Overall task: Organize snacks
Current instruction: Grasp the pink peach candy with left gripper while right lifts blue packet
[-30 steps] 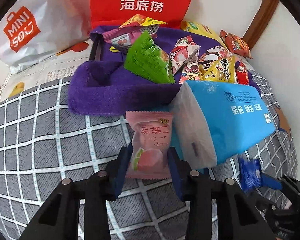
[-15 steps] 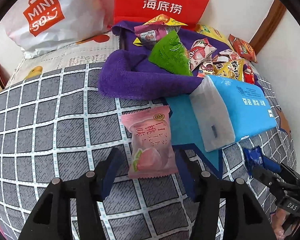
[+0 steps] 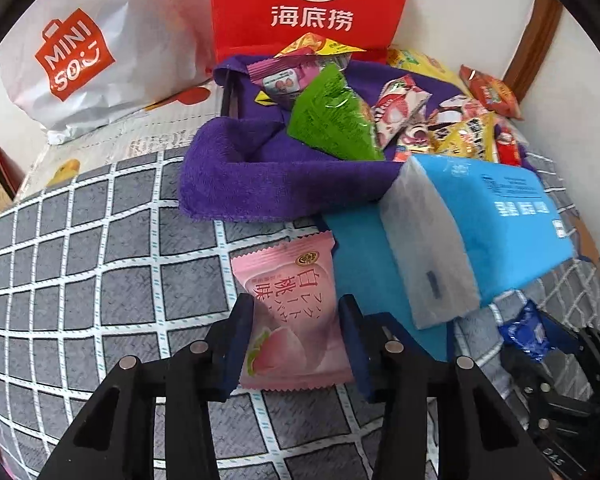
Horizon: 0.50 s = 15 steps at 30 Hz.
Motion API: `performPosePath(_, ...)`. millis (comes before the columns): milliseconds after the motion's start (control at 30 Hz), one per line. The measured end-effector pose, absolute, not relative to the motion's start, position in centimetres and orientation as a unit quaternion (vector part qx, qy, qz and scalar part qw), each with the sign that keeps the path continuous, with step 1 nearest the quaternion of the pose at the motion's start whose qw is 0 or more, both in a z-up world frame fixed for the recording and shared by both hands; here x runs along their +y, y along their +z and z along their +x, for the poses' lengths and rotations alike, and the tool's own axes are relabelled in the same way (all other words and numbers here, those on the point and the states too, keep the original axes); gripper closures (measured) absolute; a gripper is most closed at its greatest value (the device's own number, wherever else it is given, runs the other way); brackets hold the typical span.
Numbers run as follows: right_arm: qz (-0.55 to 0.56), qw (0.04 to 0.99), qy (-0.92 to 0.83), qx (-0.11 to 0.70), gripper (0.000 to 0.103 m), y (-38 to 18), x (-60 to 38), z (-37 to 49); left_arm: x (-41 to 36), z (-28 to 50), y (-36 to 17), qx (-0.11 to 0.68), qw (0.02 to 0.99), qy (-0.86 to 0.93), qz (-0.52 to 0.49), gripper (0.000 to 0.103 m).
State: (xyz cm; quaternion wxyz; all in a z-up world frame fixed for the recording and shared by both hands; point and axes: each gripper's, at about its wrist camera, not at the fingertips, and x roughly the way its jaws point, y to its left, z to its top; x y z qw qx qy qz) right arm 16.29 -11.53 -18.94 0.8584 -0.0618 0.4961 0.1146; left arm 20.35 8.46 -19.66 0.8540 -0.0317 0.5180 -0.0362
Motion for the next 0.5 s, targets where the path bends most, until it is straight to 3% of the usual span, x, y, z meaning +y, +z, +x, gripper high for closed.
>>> performPosePath(500, -0.018, 0.882, 0.121, 0.455, 0.054, -12.5, -15.0, 14.6, 7.9, 16.1, -14.4, 0.494, 0.860, -0.094, -0.082, 0.065)
